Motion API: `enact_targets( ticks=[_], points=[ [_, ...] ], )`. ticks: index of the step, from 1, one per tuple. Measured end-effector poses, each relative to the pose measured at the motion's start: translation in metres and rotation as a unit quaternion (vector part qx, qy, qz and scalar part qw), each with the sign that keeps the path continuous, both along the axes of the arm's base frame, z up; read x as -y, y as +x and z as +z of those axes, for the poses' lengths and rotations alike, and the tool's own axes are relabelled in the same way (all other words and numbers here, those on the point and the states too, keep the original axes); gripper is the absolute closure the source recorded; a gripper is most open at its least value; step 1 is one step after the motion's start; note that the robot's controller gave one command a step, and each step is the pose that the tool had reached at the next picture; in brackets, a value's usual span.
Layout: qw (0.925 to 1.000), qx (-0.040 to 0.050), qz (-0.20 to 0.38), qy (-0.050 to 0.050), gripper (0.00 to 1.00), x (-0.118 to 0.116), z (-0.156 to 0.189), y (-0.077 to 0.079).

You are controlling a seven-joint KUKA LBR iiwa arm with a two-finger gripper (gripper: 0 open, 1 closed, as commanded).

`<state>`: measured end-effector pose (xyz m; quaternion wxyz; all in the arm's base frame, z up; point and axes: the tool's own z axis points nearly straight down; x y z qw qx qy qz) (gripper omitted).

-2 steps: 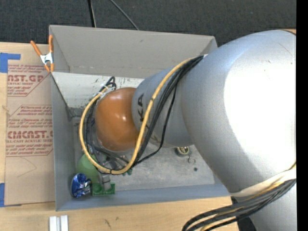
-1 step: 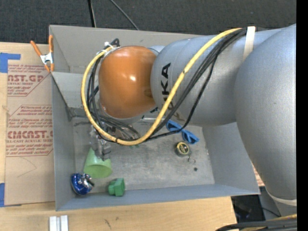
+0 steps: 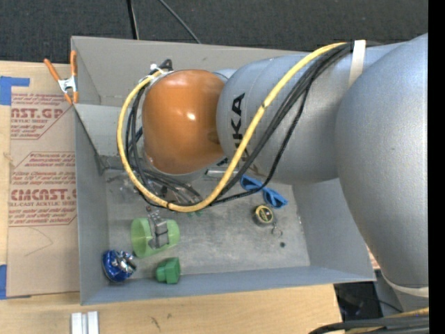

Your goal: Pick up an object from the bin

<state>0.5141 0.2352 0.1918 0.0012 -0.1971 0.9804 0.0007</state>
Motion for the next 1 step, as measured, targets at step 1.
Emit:
enact_targets(
  ticks=[1],
  points=[
    [0.9999, 0.0019, 0.011, 0.001, 0.00, -0.0042, 0.0256, 0.0212]
  ],
)
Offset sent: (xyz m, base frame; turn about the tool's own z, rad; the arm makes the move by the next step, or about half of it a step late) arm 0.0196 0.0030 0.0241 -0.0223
